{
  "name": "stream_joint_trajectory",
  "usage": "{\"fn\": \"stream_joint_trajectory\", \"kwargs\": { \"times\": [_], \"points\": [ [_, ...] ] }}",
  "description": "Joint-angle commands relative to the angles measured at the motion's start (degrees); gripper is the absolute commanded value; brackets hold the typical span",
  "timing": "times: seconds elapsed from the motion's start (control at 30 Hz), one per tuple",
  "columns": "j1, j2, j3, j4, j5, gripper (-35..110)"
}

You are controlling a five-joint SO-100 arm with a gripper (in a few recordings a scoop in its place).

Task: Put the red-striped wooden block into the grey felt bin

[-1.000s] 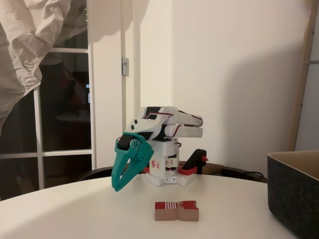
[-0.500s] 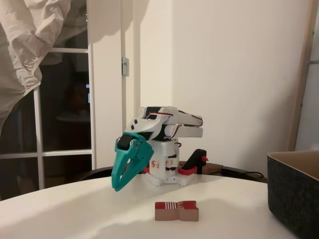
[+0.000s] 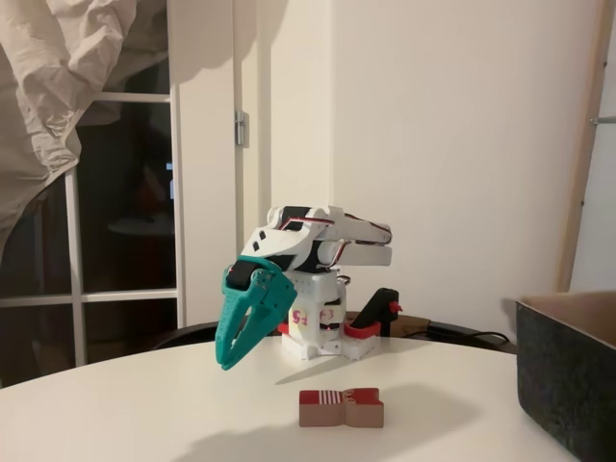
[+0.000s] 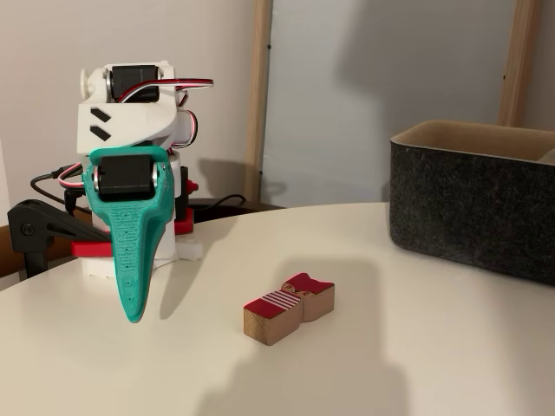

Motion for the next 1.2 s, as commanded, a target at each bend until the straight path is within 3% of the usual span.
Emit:
{"fn": "stream_joint_trajectory", "kwargs": {
  "times": [0.0, 0.9, 1.17],
  "points": [
    [-0.09, 1.49, 0.7, 1.23, 0.53, 0],
    [-0.18, 1.41, -0.35, 1.14, -0.18, 0],
    [-0.79, 1.14, -9.58, 1.05, 1.41, 0]
  ]
}}
